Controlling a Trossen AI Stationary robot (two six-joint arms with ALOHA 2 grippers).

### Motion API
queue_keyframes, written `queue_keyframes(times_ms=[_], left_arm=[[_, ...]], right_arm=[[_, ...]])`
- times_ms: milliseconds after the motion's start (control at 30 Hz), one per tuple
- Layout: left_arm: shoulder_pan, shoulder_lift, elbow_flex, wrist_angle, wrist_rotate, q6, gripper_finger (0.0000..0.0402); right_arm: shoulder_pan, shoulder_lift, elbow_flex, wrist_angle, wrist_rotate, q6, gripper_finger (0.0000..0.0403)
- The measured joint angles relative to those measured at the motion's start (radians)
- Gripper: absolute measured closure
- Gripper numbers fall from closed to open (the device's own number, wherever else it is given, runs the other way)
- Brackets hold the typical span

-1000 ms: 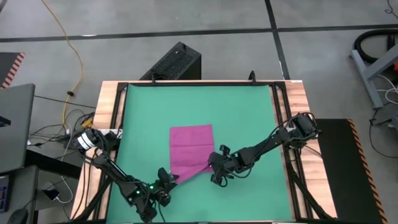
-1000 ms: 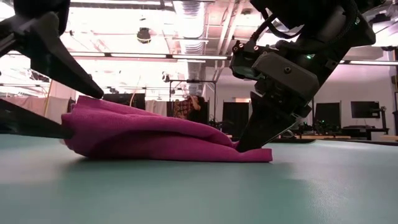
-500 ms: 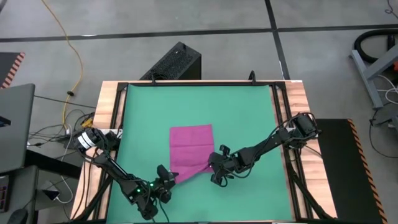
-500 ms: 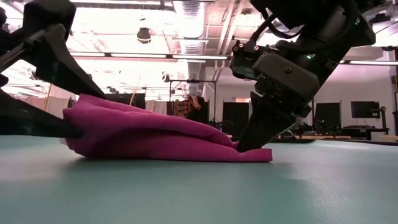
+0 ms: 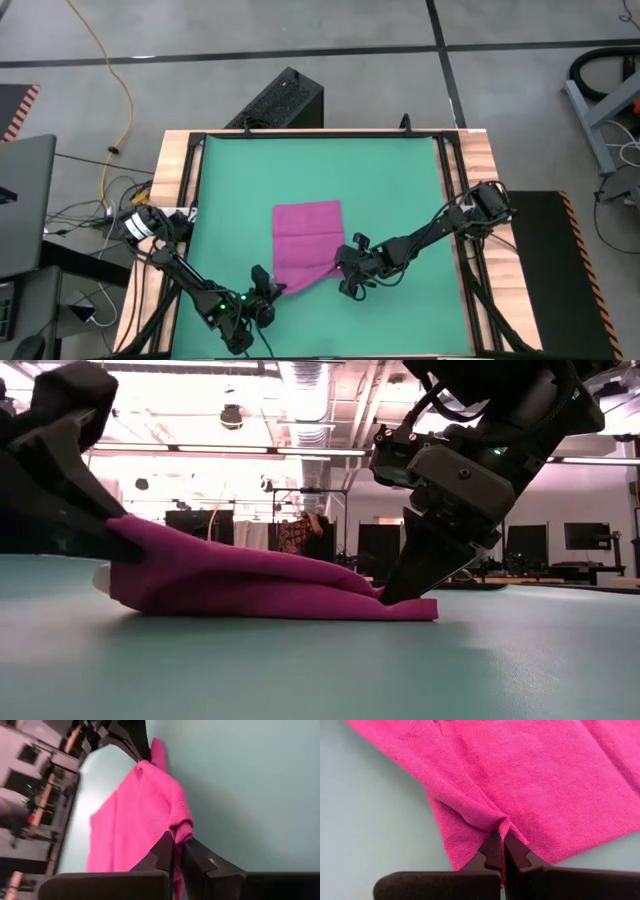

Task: Roll towel
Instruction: Roll the pink towel

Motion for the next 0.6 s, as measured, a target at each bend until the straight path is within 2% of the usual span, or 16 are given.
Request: queue_keyframes(times_ms=[200,267,433,600], left_arm=[[0.023,-0.019,0.001,-0.046,0.182,-0.199,0.0399],[0.036,-0.021,0.001,-0.088,0.21,-0.271,0.04],[0.035,-0.049,0.001,-0.115,0.188,-0.341,0.0401],[0.035,-0.152,-0.003,-0.113,0.138,-0.361,0.0401]], right_arm=[[0.0,0.0,0.001,0.007,-0.004,0.0,0.0393],[0.0,0.0,0.002,0.007,-0.005,0.0,0.0393],[0.0,0.0,0.002,0.005,-0.005,0.0,0.0393],[0.0,0.0,0.001,0.004,-0.01,0.0,0.0393]])
